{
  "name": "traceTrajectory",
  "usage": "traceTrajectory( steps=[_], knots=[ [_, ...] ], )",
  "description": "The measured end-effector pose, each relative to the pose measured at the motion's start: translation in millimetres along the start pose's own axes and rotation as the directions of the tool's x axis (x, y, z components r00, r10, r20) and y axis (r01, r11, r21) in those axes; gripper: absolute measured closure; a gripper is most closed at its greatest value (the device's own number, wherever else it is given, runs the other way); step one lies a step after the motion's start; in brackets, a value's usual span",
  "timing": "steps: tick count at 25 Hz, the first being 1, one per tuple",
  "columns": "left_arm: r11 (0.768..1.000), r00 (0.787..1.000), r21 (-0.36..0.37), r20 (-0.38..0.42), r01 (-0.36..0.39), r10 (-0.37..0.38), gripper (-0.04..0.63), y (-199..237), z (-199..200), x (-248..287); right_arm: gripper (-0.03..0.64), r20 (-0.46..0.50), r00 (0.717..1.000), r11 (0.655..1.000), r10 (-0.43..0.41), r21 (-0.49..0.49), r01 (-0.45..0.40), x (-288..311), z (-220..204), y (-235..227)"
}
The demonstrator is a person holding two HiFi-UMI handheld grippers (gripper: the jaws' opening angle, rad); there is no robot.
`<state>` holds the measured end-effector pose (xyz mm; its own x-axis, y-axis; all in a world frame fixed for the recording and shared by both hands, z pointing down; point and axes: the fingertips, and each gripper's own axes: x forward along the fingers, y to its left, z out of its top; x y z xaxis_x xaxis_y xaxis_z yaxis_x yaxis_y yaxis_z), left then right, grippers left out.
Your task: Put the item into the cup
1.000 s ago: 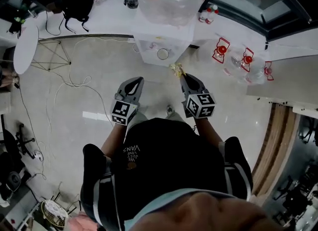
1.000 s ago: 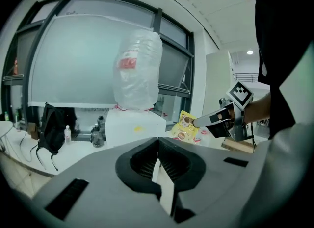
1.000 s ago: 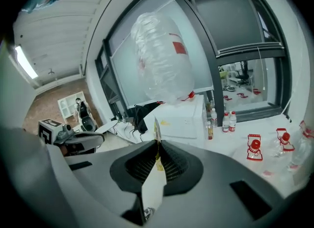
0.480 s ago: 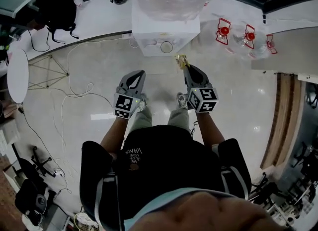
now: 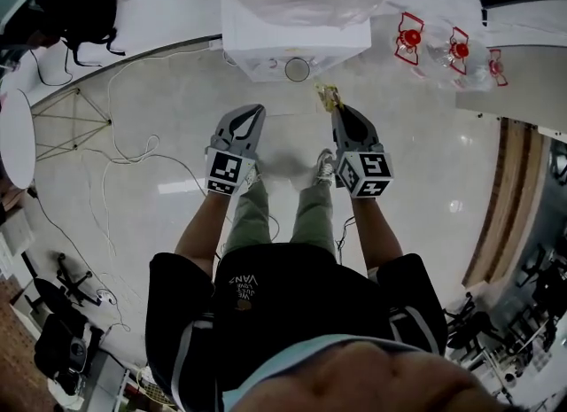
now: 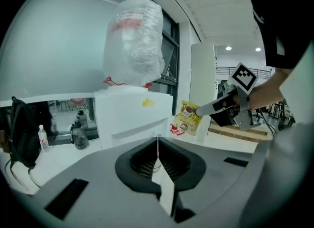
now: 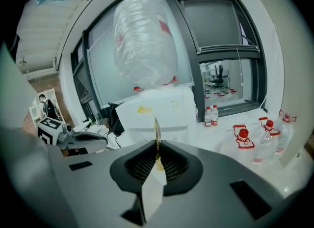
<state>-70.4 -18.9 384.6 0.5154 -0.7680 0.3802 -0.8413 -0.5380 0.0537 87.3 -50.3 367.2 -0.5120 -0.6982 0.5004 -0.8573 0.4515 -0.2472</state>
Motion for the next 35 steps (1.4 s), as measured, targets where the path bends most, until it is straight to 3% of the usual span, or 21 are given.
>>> traceTrajectory(
  steps=[16,19,27,35],
  knots=[
    [1.000,0.999,-0.002,-0.047,0.010,-0.010,0.565,3.4,-116.6,80.4,0.560,-0.073,0.996,0.995,0.043,-0.087,-0.050,85.2,-70.5,-22.3],
    [1.000,0.999,-0.001,-0.049,0.009,-0.009,0.499,6.6,-131.9,89.6,0.560,-0.078,0.995,0.993,0.056,-0.102,-0.064,96.0,-79.8,-26.4],
    [1.000,0.999,0.010,-0.037,0.012,-0.012,0.424,9.3,-169.5,119.5,0.560,-0.107,0.991,0.977,0.085,-0.186,-0.104,128.4,-103.2,-38.3],
    [0.999,0.999,0.046,-0.041,0.000,0.001,0.332,16.6,-195.5,162.8,0.560,-0.140,0.983,0.940,0.114,-0.305,-0.153,163.2,-113.0,-39.6]
  ],
)
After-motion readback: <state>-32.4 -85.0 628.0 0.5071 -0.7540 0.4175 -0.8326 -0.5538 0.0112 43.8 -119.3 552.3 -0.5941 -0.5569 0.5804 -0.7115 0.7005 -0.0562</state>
